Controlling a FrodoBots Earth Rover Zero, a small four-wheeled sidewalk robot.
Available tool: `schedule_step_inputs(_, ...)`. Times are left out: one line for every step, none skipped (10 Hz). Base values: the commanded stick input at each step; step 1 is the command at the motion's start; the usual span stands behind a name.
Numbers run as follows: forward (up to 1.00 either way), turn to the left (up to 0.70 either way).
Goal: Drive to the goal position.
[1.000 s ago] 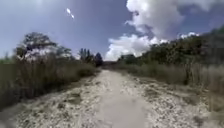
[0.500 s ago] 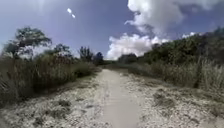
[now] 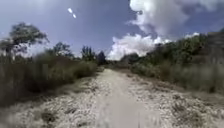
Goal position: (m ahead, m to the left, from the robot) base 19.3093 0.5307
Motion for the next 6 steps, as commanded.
schedule_step_inputs(0.85, 0.0)
schedule_step_inputs(0.85, 0.0)
schedule_step_inputs(0.85, 0.0)
schedule_step_inputs(0.85, 0.0)
schedule_step_inputs(0.85, 0.0)
schedule_step_inputs(0.85, 0.0)
